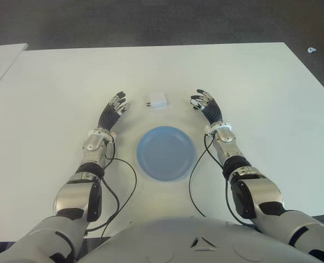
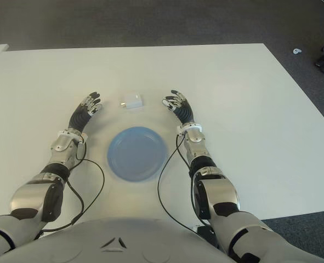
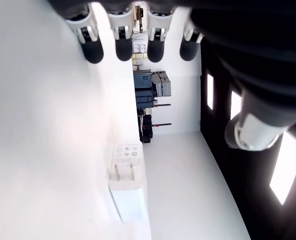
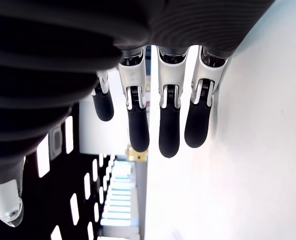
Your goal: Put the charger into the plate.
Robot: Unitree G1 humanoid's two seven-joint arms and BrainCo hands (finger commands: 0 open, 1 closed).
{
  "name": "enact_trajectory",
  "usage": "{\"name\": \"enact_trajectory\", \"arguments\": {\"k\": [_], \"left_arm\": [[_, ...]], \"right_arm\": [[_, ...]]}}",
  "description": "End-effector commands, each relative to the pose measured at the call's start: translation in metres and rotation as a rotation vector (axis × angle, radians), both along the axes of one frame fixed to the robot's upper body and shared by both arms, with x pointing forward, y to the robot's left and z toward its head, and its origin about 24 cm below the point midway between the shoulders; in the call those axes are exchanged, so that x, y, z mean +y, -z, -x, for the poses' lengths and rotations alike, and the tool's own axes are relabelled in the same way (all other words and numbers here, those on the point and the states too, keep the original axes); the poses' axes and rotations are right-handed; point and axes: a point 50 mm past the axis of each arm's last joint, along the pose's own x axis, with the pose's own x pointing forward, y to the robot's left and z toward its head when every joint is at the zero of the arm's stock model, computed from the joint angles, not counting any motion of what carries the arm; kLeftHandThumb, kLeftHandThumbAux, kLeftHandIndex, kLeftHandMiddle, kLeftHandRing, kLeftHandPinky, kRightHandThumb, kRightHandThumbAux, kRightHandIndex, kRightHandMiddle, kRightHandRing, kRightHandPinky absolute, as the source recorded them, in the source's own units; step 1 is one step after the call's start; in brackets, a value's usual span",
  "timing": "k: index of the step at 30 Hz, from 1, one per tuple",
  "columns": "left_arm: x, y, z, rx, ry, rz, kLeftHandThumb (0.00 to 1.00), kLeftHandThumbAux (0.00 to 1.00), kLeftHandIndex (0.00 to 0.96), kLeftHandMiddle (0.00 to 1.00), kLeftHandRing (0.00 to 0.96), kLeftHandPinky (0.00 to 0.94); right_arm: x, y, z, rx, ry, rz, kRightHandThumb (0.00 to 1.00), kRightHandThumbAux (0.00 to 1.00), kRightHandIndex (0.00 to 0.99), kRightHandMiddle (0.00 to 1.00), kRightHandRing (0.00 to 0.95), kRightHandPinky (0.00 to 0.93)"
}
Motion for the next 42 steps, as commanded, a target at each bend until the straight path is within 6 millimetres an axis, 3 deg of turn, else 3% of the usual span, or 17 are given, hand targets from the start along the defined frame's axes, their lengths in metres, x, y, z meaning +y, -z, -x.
{"name": "enact_trajectory", "arguments": {"k": [1,7,13,20,28,32,39,41,42], "left_arm": [[0.0,0.017,0.009,0.115,0.013,0.005,0.286,0.553,0.0,0.0,0.0,0.059],[0.006,0.019,0.003,0.214,0.0,-0.092,0.299,0.556,0.02,0.029,0.037,0.106],[0.008,-0.015,-0.032,0.211,0.041,-0.229,0.348,0.58,0.144,0.121,0.116,0.187],[-0.001,-0.06,-0.063,0.082,0.08,-0.493,0.41,0.581,0.28,0.231,0.211,0.255],[-0.014,-0.08,-0.075,-0.058,0.031,-0.726,0.355,0.553,0.344,0.321,0.301,0.326],[-0.024,-0.085,-0.078,-0.14,0.007,-0.811,0.336,0.524,0.378,0.425,0.415,0.442],[-0.037,-0.084,-0.081,-0.203,-0.005,-0.934,0.313,0.449,0.331,0.56,0.536,0.51],[-0.04,-0.082,-0.081,-0.204,0.01,-0.948,0.305,0.405,0.25,0.499,0.502,0.458],[-0.041,-0.082,-0.081,-0.204,0.016,-0.952,0.303,0.395,0.228,0.44,0.44,0.405]], "right_arm": [[0.003,0.043,0.029,0.233,-0.001,0.005,0.113,0.566,0.148,0.316,0.327,0.329],[0.004,0.041,0.027,0.232,0.002,0.005,0.111,0.561,0.146,0.313,0.325,0.328],[0.003,0.04,0.024,0.235,0.008,0.001,0.109,0.557,0.143,0.312,0.324,0.324],[0.004,0.04,0.023,0.235,0.006,-0.001,0.114,0.563,0.13,0.311,0.321,0.319],[0.006,0.039,0.023,0.231,0.003,0.0,0.114,0.571,0.126,0.307,0.317,0.315],[0.007,0.039,0.023,0.229,0.003,0.0,0.112,0.568,0.127,0.304,0.314,0.313],[0.009,0.039,0.023,0.226,0.005,-0.003,0.102,0.565,0.125,0.301,0.311,0.307],[0.009,0.039,0.023,0.225,0.006,-0.005,0.098,0.568,0.127,0.302,0.312,0.312],[0.009,0.039,0.023,0.225,0.007,-0.006,0.098,0.569,0.128,0.302,0.312,0.313]]}}
